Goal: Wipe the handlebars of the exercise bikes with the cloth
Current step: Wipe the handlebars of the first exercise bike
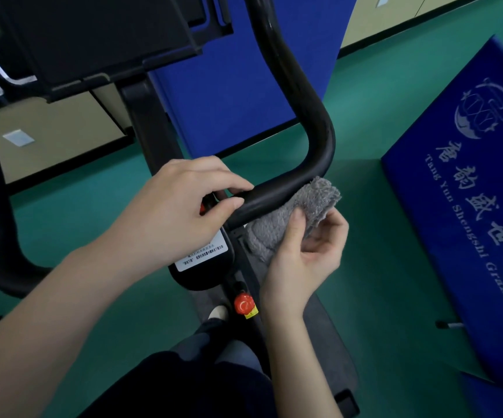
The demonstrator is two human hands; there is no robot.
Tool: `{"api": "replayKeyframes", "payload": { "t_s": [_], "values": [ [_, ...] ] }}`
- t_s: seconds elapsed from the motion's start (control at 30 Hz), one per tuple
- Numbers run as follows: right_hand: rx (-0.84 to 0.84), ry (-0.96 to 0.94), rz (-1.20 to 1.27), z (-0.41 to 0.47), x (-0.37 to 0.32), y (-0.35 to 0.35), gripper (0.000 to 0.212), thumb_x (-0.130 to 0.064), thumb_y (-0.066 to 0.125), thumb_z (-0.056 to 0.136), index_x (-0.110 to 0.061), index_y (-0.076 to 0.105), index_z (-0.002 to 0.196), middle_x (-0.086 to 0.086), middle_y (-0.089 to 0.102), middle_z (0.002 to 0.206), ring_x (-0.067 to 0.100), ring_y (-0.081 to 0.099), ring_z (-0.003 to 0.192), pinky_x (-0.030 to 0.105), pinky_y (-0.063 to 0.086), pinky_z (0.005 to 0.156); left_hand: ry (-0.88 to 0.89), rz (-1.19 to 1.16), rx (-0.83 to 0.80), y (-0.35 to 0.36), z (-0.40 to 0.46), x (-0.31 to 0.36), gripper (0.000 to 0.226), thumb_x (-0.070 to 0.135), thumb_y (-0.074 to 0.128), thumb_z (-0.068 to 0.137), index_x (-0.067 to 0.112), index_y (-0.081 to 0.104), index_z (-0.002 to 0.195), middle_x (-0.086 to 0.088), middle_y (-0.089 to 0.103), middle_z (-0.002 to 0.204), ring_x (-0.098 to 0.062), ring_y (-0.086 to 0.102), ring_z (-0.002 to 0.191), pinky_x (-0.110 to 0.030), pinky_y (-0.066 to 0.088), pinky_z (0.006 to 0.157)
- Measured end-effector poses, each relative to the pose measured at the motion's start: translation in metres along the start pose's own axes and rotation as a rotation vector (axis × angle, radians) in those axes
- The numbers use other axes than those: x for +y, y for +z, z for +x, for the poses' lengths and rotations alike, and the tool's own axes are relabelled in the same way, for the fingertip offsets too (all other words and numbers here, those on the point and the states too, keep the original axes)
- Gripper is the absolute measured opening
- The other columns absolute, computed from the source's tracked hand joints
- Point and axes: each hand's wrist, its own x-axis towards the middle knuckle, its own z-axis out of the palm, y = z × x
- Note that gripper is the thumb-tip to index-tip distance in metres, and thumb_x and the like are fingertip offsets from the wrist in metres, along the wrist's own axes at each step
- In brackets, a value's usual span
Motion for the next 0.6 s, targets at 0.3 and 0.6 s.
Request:
{"api": "replayKeyframes", "payload": {
  "t_s": [0.3,0.6],
  "values": [
    [-0.146,0.203,-0.009,-0.029,0.007,-0.008,0.013,-0.009,0.061,0.086,-0.005,0.058,0.098,-0.011,0.065,0.083,0.005,0.06,0.083,0.019,0.05,0.076,0.026,0.039,0.039,0.002,-0.001,0.001,0.019,0.022,0.062,0.088,0.026,0.07,0.105,0.014,0.063,0.097,-0.011,0.058,0.09,-0.034,0.041,0.094],
    [-0.236,0.55,0.074,-0.014,0.004,-0.008,0.024,-0.008,0.064,0.084,0.002,0.063,0.107,0.024,0.067,0.106,0.038,0.062,0.101,0.053,0.048,0.096,0.014,0.066,0.038,0.003,-0.001,0.0,0.019,0.024,0.062,0.088,0.029,0.069,0.105,0.017,0.062,0.095,-0.008,0.054,0.085,-0.023,0.032,0.089]
  ]
}}
